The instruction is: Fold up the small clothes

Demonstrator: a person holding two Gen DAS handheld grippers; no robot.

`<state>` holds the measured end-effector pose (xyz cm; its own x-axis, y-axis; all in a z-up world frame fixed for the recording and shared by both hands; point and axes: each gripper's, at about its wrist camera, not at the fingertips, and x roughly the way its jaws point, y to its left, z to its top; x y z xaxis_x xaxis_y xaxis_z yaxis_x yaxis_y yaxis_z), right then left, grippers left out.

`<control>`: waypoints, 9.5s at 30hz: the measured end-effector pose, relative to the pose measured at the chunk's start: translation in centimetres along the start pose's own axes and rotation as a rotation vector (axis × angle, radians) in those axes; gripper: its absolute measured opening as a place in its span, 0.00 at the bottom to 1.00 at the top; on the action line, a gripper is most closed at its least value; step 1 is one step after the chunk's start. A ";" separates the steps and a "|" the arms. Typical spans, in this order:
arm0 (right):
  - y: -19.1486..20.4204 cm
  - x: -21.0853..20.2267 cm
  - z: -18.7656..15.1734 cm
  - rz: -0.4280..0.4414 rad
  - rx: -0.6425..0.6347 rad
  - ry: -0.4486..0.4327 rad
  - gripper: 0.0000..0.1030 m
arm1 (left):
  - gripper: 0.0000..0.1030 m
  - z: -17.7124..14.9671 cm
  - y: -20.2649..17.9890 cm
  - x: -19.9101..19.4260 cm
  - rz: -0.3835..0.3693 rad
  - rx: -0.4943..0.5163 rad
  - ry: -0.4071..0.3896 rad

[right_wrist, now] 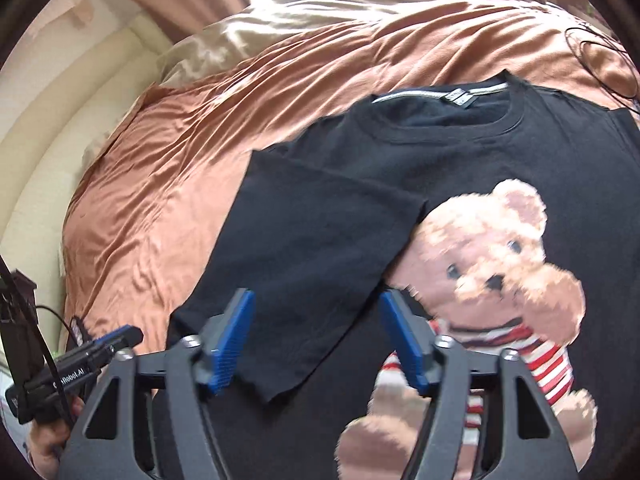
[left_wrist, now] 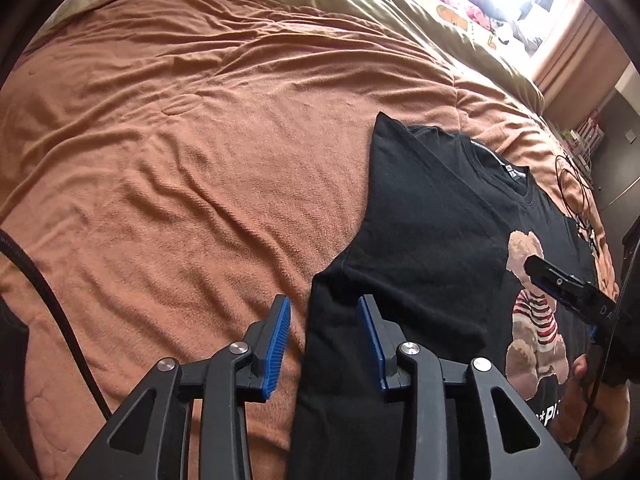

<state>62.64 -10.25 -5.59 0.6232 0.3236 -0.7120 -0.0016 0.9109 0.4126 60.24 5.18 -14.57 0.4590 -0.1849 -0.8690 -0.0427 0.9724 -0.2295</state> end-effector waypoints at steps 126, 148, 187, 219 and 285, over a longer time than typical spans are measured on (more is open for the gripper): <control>-42.4 -17.6 -1.1 -0.015 0.547 -0.251 0.15 | 0.20 -6.0 -49.5 14.3 -0.255 0.486 0.110; -37.7 -19.9 -2.3 0.203 0.486 -0.298 0.00 | 0.15 -5.4 -47.3 10.6 -0.273 0.442 0.099; -31.2 -14.3 -4.2 0.267 0.564 -0.235 0.79 | 0.37 -4.0 -39.3 2.4 -0.227 0.405 0.030; -40.2 -22.7 -8.2 0.103 0.687 -0.349 0.48 | 0.43 -8.9 -54.6 9.7 -0.297 0.682 0.105; -31.8 -16.0 -3.1 0.056 0.452 -0.255 0.46 | 0.15 4.7 -36.1 11.3 -0.072 0.423 -0.039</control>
<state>50.32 -43.57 -9.08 0.8028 0.2444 -0.5439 0.2622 0.6745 0.6901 71.18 -31.31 -14.08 0.4814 -0.2566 -0.8381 0.3542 0.9316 -0.0818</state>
